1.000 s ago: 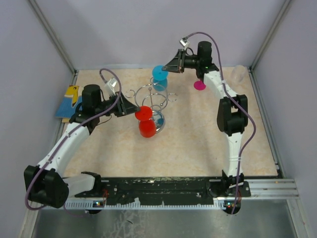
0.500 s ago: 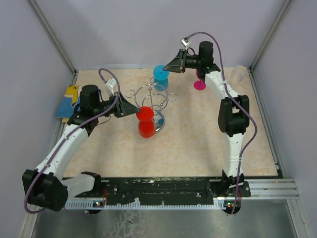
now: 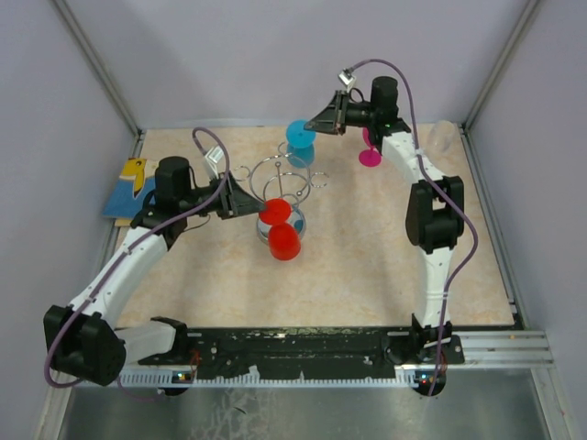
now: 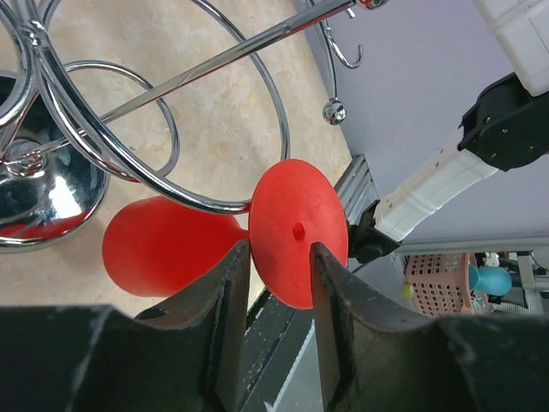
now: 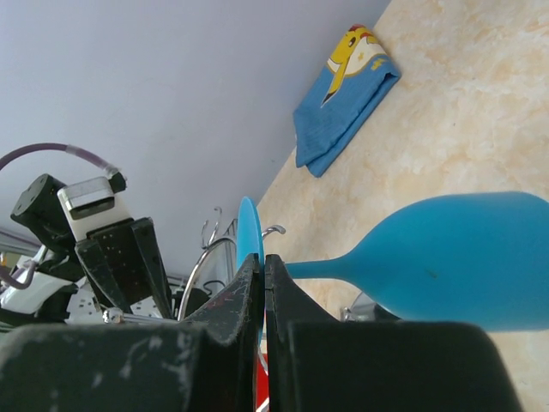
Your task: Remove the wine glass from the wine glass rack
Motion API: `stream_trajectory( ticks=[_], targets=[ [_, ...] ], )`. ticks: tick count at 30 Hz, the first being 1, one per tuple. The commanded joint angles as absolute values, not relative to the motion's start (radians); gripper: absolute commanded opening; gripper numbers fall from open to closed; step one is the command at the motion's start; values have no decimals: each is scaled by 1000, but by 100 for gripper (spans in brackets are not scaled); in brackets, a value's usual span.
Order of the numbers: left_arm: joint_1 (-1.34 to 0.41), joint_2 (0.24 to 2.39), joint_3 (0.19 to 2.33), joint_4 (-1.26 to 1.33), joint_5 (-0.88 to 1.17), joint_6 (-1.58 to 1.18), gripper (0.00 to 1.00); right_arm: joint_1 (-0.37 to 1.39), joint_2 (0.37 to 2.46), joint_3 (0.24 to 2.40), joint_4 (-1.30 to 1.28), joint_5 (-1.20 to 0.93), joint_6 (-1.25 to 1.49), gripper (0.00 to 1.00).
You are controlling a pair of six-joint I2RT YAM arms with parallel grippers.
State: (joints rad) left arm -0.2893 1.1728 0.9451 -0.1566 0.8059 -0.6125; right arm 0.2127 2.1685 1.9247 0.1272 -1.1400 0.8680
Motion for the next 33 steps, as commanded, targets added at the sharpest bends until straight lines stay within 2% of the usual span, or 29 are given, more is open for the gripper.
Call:
stream_trajectory(
  ticks=[1,8,16,33],
  targets=[
    [-309,1182,945,-127,823,-614,42,204,2076,1931,163,-1145,870,0],
    [-334,1196,947,-101,830,-629,43,200,2068,1925,164,-1149,866,0],
    [-350,1203,946,-61,847,-644,1,187,2039,1899,207,-1147,888,0],
    [-350,1149,971,-73,840,-644,0,136,1973,1795,346,-1149,974,0]
  ],
)
